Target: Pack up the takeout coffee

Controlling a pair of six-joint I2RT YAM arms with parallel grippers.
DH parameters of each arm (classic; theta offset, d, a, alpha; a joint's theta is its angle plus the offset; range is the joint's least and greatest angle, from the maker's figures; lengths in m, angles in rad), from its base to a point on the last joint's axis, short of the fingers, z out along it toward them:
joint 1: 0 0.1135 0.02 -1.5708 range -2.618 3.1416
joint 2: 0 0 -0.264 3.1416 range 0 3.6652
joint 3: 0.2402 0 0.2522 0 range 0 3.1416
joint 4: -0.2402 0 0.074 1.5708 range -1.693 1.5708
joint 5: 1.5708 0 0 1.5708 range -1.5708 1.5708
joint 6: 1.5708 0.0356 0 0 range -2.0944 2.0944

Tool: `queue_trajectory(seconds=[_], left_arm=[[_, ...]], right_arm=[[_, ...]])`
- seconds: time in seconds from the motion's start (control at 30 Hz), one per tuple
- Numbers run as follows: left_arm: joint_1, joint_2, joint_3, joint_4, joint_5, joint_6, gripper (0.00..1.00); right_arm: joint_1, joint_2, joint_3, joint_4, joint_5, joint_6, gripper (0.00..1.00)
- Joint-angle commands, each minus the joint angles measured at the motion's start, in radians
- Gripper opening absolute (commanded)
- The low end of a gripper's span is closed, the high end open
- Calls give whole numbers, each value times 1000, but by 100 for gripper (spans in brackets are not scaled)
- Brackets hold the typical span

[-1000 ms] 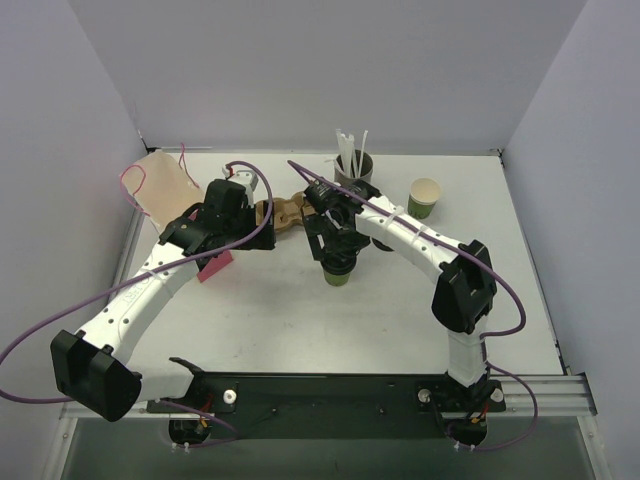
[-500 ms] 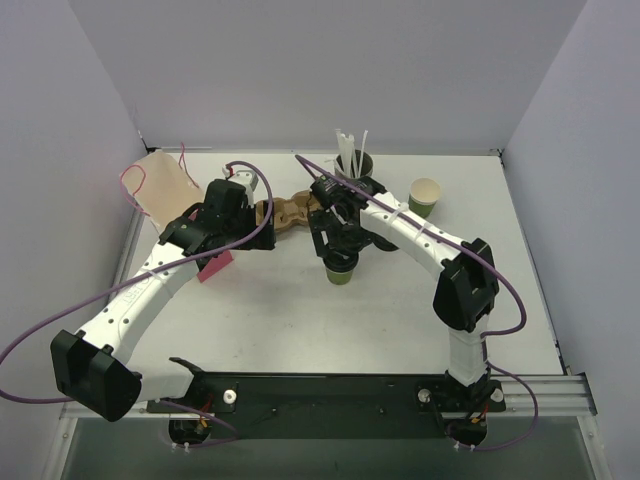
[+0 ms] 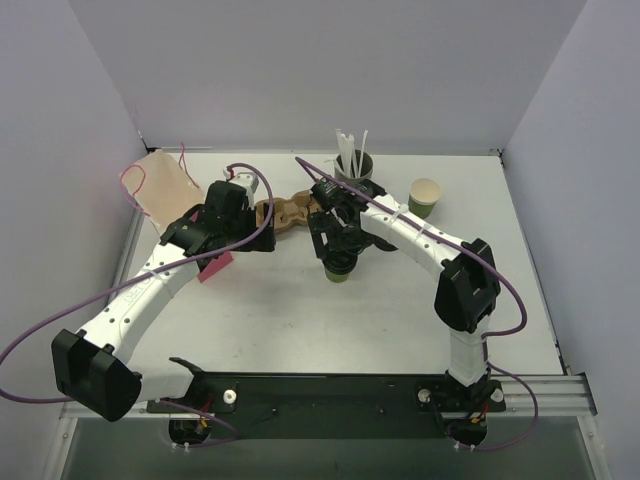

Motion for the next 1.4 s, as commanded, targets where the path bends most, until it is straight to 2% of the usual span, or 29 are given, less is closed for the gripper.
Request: queue_trajectory(seconds=[0.0,0.5,0.8,1.37], left_arm=[[8,-7,8,28,14,16,97],[8,-6,5,30,22,11,98],[8,-1,6,28,23,11,98],[8,7,5,31,26,14,97]], right_arm=[[-1,-34,-12,-24,2,17,77],[0,-100,41,-75,11,7,77],[-3,-38,127,-107,2,-12,78],[-10,41,146,-136,3,-29,78]])
